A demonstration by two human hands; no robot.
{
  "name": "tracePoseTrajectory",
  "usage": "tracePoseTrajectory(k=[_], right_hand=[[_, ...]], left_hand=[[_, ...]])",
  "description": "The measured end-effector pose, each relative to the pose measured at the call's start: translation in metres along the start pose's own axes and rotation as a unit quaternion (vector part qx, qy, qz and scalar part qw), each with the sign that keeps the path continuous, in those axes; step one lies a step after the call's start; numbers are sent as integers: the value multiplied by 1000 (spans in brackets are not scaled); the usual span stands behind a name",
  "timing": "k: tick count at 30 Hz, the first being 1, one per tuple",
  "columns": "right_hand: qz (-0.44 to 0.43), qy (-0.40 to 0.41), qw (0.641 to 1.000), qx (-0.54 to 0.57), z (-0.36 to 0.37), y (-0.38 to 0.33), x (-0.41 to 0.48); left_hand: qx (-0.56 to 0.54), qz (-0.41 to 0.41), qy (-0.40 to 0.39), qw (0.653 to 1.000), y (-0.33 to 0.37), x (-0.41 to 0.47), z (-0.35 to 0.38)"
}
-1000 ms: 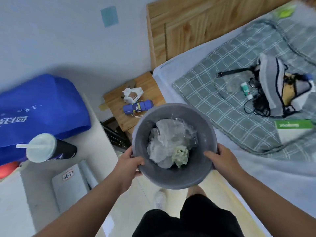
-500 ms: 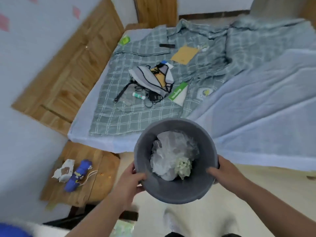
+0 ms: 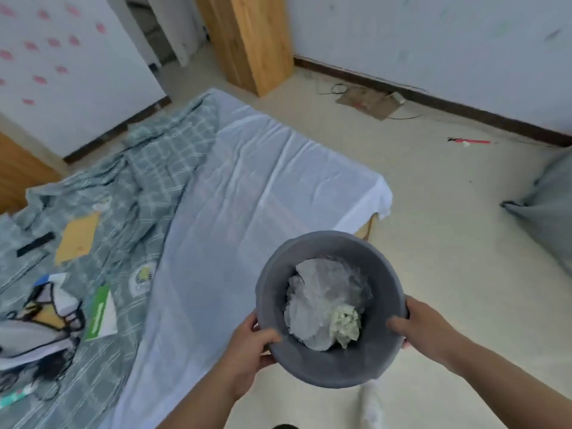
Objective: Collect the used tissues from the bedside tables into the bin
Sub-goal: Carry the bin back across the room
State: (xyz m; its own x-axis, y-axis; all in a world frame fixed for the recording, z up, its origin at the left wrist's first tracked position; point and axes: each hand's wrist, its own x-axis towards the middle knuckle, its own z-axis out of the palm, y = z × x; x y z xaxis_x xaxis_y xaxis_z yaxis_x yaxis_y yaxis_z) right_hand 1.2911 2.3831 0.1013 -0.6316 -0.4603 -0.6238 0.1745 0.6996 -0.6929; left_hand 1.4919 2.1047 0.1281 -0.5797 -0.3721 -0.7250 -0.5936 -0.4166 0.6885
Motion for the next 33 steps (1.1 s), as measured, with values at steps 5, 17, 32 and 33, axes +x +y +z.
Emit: tracePoseTrajectory(k=[5, 17, 32, 33], right_hand=[[26, 96, 995, 34, -97, 22, 14], [152, 183, 969, 58, -206, 8, 109], [171, 277, 942, 79, -455, 27, 267], [169, 266, 946, 75, -477, 29, 280]], left_hand=[[59, 8, -70, 996, 59, 70, 92], [119, -45, -188, 974, 166, 257, 217], [197, -55, -252, 946, 351, 441, 472], [197, -54, -246, 947, 363, 452, 490]])
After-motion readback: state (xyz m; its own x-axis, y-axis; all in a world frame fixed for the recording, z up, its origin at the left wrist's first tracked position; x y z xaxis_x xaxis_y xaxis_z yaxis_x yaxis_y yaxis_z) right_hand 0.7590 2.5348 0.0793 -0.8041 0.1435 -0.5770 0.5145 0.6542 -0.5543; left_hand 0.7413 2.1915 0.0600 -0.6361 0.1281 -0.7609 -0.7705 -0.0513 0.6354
